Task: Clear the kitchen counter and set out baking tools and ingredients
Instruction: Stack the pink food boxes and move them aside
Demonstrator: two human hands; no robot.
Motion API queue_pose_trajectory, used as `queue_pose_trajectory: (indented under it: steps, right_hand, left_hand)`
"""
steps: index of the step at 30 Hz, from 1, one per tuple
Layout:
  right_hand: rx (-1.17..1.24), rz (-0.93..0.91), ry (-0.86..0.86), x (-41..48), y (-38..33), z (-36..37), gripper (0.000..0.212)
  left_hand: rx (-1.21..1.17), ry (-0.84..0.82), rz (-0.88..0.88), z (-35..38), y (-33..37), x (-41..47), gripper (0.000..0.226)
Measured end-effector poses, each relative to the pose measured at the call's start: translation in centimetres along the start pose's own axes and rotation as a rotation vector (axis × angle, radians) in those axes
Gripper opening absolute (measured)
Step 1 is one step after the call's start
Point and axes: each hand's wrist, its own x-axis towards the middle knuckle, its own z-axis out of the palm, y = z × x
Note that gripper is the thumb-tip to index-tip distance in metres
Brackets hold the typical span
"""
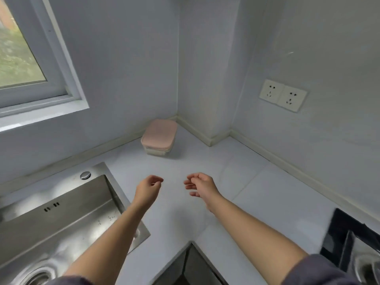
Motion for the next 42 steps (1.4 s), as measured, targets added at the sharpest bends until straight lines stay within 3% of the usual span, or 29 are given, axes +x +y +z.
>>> queue_pose_trajectory:
  steps: [4, 8, 16, 20, 26, 29, 36, 42]
  right_hand:
    - [-0.073, 0.055, 0.059, 9.3, -2.8, 3.9, 0.017]
    - [-0.118, 0.100, 0.079, 15.9, -4.2, 6.6, 0.032]
    - [-0.063, 0.143, 0.028, 23.2, -5.1, 8.3, 0.041]
    - [-0.001, 0.154, 0.039, 24.9, -5.1, 7.8, 0.039]
    - [-0.020, 0.146, 0.196, 25.6, -5.4, 4.1, 0.035]
    - [-0.063, 0.141, 0.156, 24.9, -5.3, 3.5, 0.037]
    - [-0.156, 0.067, 0.077, 25.1, -3.3, 3.5, 0.046]
    - [-0.167, 0.046, 0.037, 26.3, -2.1, 2.7, 0.047]
  left_hand:
    - [0.099, 0.016, -0.011, -2.7, 0.3, 11.0, 0.027]
    - [0.150, 0.037, -0.055, -4.0, -0.8, 18.7, 0.035]
    - [0.091, 0.010, -0.095, -3.2, -1.5, 26.0, 0.051]
    - [0.116, 0.080, -0.077, -2.5, -1.2, 26.2, 0.038]
    - [0.238, 0.021, 0.048, -2.0, -0.4, 26.7, 0.033]
    - [0.425, 0.049, 0.117, -1.8, 0.9, 30.0, 0.035]
    - [0.737, -0.204, 0.185, 0.3, 2.2, 40.7, 0.058]
    - [0.754, -0.180, 0.178, 1.3, 2.5, 42.1, 0.056]
